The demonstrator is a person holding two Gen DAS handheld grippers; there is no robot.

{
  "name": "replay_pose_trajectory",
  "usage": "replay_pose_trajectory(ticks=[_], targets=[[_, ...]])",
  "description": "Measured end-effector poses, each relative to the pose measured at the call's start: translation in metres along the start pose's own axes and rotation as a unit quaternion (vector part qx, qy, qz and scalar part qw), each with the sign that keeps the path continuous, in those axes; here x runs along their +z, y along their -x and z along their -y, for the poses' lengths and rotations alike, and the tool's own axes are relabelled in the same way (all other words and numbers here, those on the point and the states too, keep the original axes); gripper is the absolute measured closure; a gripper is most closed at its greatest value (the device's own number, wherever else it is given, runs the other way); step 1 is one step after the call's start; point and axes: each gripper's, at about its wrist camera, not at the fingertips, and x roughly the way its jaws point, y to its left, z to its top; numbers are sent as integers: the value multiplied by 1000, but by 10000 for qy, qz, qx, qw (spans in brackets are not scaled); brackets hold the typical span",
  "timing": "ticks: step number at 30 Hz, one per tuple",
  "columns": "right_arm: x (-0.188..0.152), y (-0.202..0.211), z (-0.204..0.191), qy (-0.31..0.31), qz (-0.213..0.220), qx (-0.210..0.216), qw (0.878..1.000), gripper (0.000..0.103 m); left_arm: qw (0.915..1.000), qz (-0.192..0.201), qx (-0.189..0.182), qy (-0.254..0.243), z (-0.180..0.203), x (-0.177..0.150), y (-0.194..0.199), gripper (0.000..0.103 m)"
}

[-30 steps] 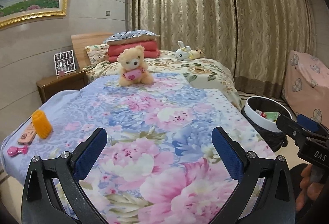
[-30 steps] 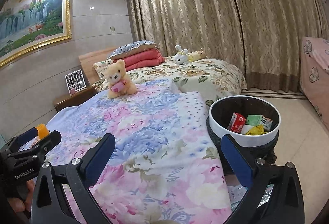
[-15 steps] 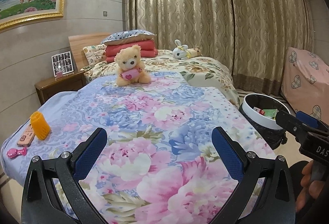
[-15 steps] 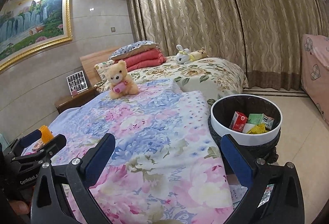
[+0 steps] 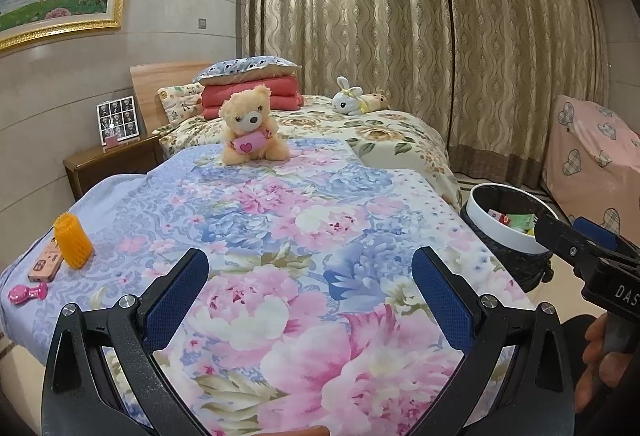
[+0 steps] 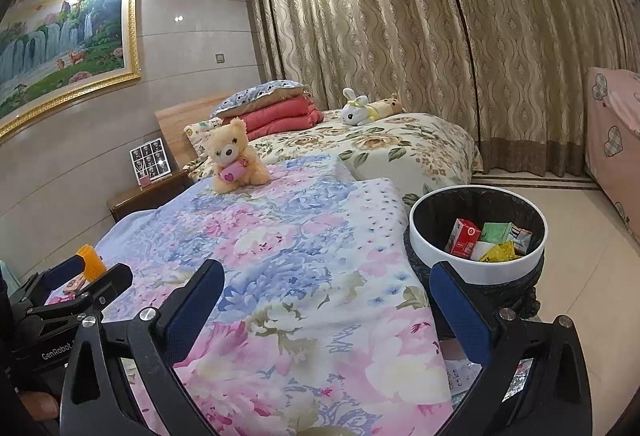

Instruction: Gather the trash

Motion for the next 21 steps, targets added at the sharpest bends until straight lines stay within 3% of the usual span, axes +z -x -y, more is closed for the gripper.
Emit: replay_pose_trajectory(ticks=[21], targets=[[-1,1,-3,4,-35,14,10000,0,9999,16,-145,33,2,0,3,0]])
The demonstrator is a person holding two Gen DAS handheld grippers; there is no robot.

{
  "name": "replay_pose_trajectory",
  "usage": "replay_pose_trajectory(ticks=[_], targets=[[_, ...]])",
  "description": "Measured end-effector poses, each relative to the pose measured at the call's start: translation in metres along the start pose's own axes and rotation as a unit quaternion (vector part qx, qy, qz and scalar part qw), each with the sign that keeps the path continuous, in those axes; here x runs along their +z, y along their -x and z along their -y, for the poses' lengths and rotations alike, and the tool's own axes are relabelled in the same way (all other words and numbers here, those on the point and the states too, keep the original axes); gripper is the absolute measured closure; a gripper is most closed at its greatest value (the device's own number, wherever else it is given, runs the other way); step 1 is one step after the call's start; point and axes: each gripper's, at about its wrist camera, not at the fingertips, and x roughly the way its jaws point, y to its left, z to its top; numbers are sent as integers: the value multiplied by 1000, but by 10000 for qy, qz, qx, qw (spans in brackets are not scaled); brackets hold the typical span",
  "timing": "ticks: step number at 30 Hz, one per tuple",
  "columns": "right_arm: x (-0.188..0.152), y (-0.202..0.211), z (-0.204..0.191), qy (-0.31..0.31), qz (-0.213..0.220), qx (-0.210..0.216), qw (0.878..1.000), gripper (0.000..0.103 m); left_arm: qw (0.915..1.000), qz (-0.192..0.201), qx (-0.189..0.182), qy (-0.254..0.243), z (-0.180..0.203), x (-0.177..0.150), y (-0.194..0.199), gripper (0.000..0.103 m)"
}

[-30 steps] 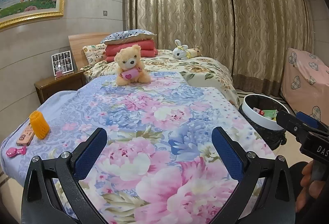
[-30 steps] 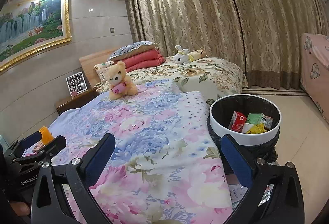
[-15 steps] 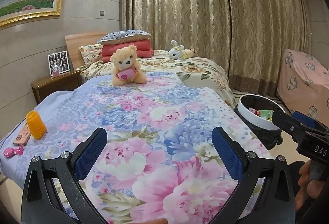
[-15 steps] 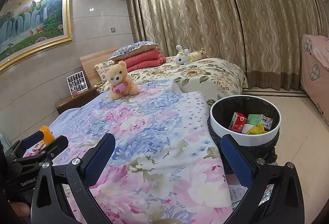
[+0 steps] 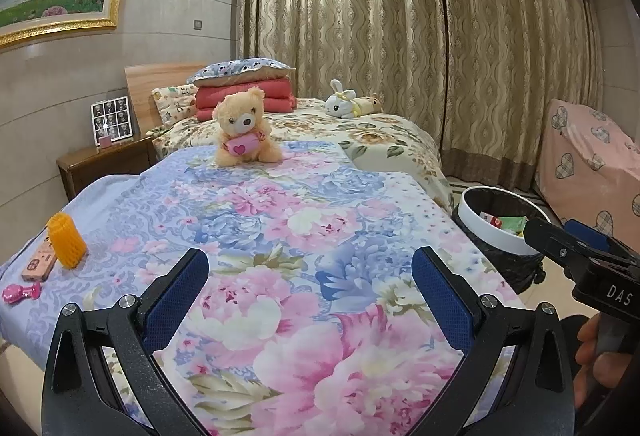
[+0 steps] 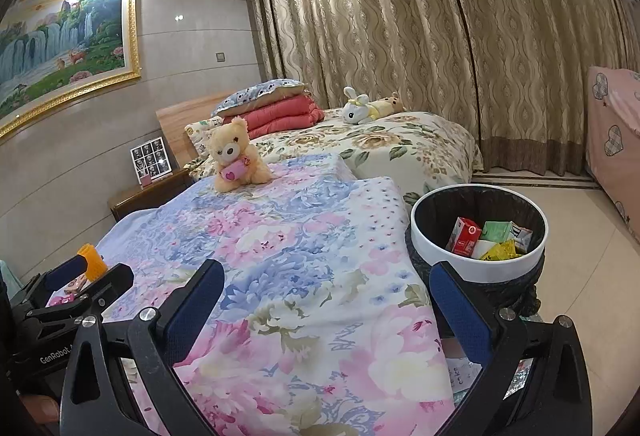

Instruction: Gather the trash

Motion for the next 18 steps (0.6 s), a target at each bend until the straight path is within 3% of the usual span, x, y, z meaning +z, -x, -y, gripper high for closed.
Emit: replay_pose_trajectory(ticks=[18], targets=[[1,0,0,6,1,7,10000,0,10000,-10,-49,48,-2,1,0,0]])
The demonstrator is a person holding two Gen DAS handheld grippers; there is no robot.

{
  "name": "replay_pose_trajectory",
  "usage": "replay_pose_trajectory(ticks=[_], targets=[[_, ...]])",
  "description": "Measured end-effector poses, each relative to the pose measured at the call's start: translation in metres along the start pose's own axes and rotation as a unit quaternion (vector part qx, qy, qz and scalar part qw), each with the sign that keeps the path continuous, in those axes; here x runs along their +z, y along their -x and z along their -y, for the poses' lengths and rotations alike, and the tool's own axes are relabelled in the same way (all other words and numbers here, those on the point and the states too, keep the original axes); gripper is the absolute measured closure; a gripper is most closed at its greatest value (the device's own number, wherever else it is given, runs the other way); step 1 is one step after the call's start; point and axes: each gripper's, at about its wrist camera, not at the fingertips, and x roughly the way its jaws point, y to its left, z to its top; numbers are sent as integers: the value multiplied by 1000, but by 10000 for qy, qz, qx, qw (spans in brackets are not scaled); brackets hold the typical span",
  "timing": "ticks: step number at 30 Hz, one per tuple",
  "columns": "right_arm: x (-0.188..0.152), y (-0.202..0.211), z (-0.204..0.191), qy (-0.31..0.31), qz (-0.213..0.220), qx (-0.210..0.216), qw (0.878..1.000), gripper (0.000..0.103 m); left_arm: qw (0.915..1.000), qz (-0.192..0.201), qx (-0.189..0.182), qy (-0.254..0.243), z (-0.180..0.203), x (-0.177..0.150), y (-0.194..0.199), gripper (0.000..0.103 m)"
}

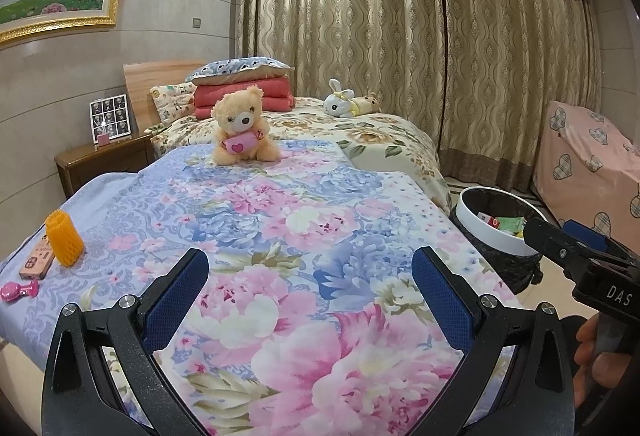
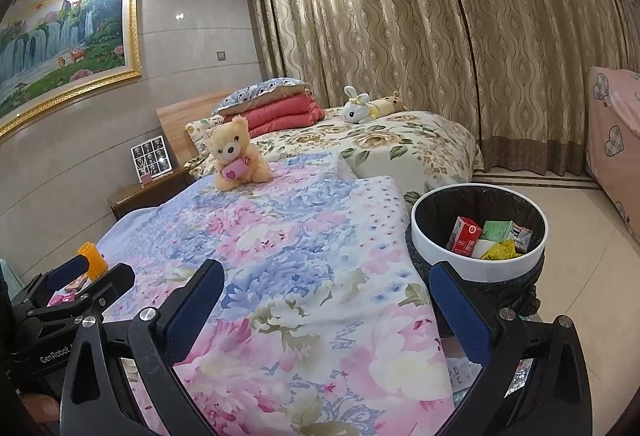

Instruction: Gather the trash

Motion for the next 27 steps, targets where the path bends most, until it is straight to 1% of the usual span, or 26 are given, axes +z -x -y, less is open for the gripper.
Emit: replay_pose_trajectory(ticks=[27], targets=[[1,1,-1,13,9,7,10000,0,10000,9,-26,1,-2,1,0,0]])
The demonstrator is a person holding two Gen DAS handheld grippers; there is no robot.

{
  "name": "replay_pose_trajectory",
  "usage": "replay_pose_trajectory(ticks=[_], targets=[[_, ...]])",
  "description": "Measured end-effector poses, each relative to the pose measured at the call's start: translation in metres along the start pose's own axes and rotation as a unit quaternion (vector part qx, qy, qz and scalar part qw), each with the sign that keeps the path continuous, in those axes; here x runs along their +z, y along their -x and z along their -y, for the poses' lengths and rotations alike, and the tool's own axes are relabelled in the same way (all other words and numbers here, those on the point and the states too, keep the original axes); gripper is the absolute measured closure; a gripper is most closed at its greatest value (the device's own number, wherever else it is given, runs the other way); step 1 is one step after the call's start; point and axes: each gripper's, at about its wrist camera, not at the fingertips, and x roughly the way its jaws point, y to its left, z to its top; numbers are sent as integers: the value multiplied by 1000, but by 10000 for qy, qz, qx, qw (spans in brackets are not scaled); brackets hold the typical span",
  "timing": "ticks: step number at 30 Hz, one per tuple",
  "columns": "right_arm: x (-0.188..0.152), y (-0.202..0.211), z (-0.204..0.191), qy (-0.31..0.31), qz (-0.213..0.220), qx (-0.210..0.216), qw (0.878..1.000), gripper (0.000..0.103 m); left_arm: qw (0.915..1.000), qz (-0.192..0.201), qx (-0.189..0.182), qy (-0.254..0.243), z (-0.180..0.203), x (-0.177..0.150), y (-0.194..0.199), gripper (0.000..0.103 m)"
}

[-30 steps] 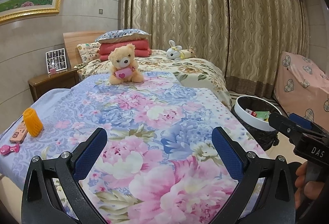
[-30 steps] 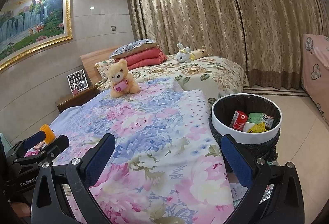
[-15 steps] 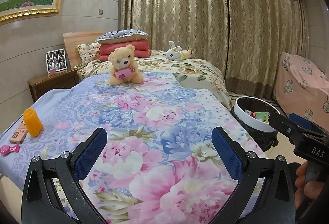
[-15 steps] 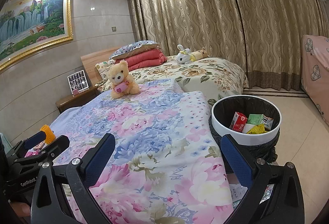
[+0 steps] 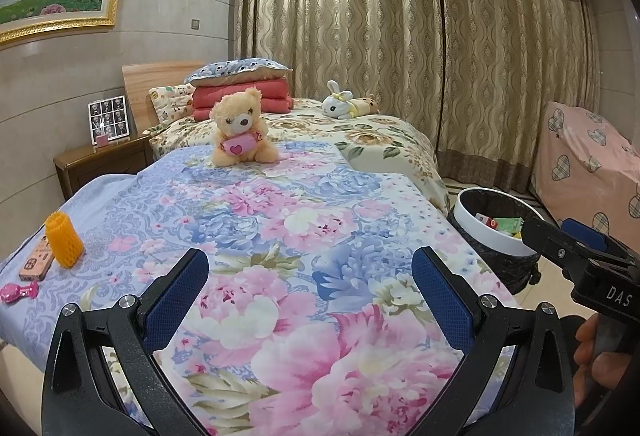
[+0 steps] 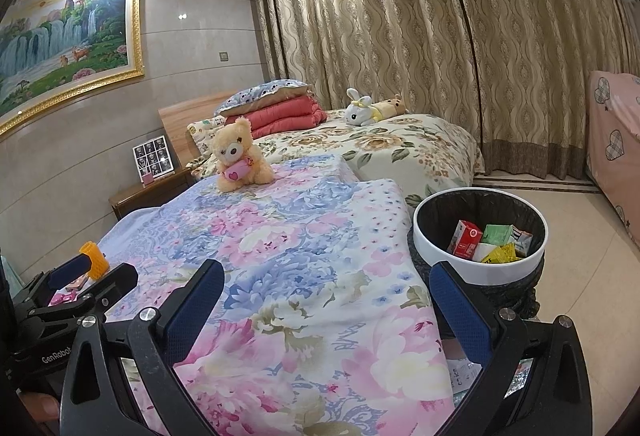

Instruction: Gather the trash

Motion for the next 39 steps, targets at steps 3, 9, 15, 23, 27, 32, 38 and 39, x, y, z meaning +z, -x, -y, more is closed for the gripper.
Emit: replay_pose_trajectory(ticks=[3,9,15,23,27,32,38,39], targets=[[0,0,0,7,1,-2,10000,0,10000,-8,-2,3,0,0,0,0],[1,1,0,10,-13,5,10000,0,10000,-11,-13,1,1,0,0,0],[1,2,0,6,-4,7,10000,0,10000,-13,-14,1,1,0,0,0],[1,2,0,12,-7,13,10000,0,10000,-11,-24,5,1,0,-1,0],[1,2,0,12,-8,16,10000,0,10000,-13,-30,17,1,0,-1,0],[1,1,-1,22,-2,16,10000,0,10000,-14,-37,15,2,0,-1,0],[1,1,-1,19,-9,24,10000,0,10000,-19,-45,27,2,-1,-1,0],[2,1,-1,15,-18,23,10000,0,10000,-14,-39,30,2,-1,-1,0]])
